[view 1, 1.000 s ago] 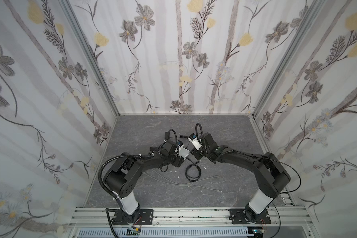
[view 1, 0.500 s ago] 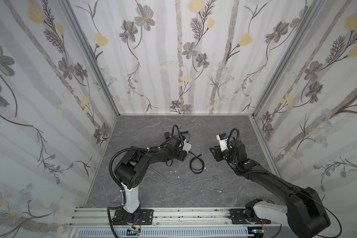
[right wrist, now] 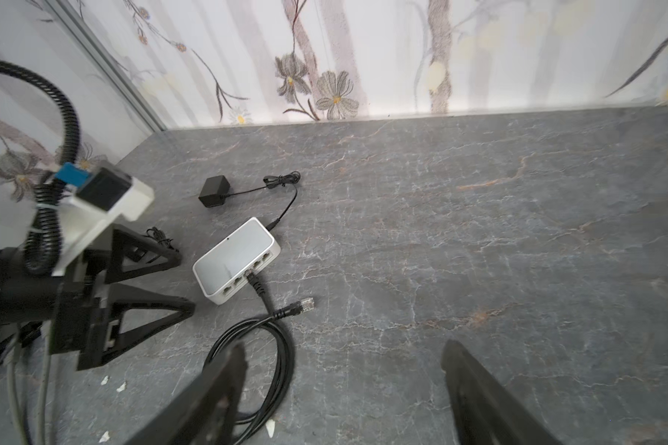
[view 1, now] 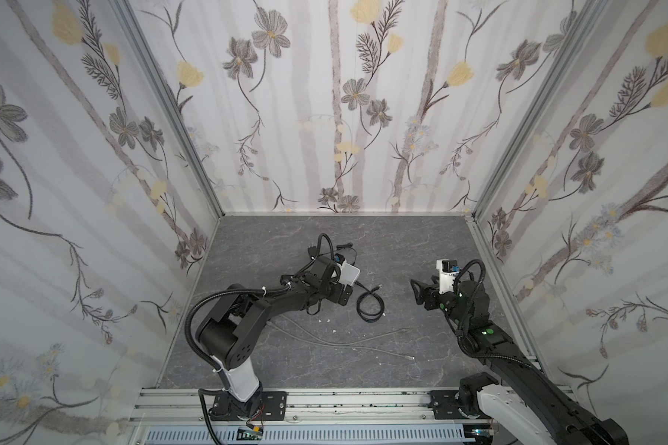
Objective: Insert the plug into the switch port
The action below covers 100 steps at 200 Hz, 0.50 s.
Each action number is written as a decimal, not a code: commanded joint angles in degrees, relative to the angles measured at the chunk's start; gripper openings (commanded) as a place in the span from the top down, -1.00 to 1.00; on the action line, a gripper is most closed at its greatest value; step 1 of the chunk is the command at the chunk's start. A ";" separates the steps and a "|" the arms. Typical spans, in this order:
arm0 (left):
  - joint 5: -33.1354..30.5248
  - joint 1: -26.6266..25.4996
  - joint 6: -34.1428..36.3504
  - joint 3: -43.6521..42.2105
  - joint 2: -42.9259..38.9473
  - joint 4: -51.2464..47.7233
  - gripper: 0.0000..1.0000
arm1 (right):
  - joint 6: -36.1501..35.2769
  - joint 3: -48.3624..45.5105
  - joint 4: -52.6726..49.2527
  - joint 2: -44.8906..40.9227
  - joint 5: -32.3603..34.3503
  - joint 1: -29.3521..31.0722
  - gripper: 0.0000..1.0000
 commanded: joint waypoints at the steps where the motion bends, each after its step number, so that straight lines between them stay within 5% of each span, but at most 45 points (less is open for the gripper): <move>1: -5.48 0.20 -1.30 -4.33 -7.46 5.07 -1.00 | -0.58 -1.50 1.81 -4.43 12.67 -0.17 -0.99; 17: -8.05 0.66 -0.58 -8.72 -14.63 6.79 -1.00 | -4.93 -5.02 6.59 -9.18 19.70 -0.25 -0.99; 33: -11.52 1.37 -0.15 -13.50 -21.56 8.65 -1.00 | -14.39 -12.36 16.39 -14.25 21.07 -0.31 -0.99; 63: -19.52 3.16 -0.16 -21.73 -33.68 11.85 -1.00 | -18.93 -27.53 39.49 -21.27 23.51 -1.02 -0.99; 100: -24.17 4.83 7.55 -29.76 -41.98 17.81 -1.00 | -18.61 -32.71 56.79 -12.64 21.50 -4.22 -0.99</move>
